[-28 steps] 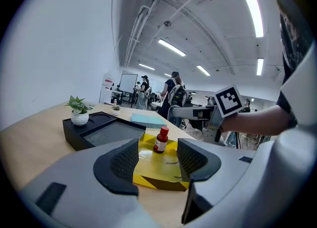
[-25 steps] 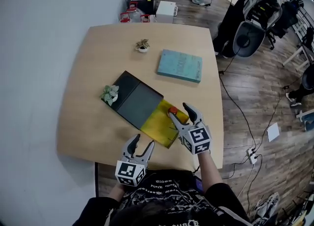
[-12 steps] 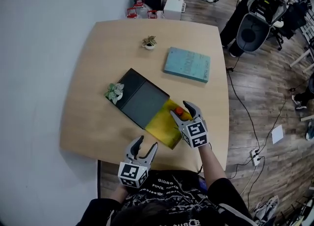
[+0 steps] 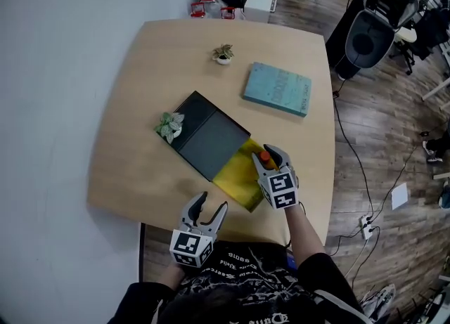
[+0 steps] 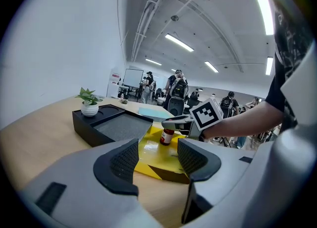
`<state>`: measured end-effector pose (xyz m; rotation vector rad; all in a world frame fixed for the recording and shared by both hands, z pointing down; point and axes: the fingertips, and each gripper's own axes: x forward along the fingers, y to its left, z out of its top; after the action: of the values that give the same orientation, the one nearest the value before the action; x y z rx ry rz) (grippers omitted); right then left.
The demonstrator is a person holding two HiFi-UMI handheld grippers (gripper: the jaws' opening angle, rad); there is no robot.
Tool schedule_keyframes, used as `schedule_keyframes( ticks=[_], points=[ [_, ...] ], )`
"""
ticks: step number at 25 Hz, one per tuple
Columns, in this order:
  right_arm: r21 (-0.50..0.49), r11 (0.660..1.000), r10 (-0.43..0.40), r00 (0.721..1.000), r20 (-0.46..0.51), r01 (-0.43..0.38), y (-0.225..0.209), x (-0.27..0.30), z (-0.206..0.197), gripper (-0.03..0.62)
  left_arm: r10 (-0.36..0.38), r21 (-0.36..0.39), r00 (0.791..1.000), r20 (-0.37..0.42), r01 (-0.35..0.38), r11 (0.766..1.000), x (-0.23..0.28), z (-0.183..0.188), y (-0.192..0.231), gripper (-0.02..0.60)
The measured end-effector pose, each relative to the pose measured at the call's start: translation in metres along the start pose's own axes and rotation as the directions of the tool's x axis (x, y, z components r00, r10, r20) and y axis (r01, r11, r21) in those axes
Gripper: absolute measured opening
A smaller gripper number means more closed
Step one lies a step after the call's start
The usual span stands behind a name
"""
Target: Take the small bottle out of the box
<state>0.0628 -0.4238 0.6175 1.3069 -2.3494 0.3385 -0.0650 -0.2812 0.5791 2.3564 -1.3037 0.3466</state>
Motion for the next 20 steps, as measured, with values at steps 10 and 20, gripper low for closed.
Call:
schedule_keyframes(
  ticks=[10,20],
  points=[
    [0.041,0.999,0.027,1.0,0.004,-0.027,0.0,-0.002,0.007,0.153,0.013,-0.008,1.0,-0.002,-0.013,1.0,-0.005,0.001,0.003,0.252],
    [-0.01,0.995,0.096,0.992,0.079,-0.095,0.017,-0.032,0.058,0.152,-0.006,-0.009,1.0,0.018,0.007,1.0,-0.004,0.004,-0.004,0.252]
  ],
)
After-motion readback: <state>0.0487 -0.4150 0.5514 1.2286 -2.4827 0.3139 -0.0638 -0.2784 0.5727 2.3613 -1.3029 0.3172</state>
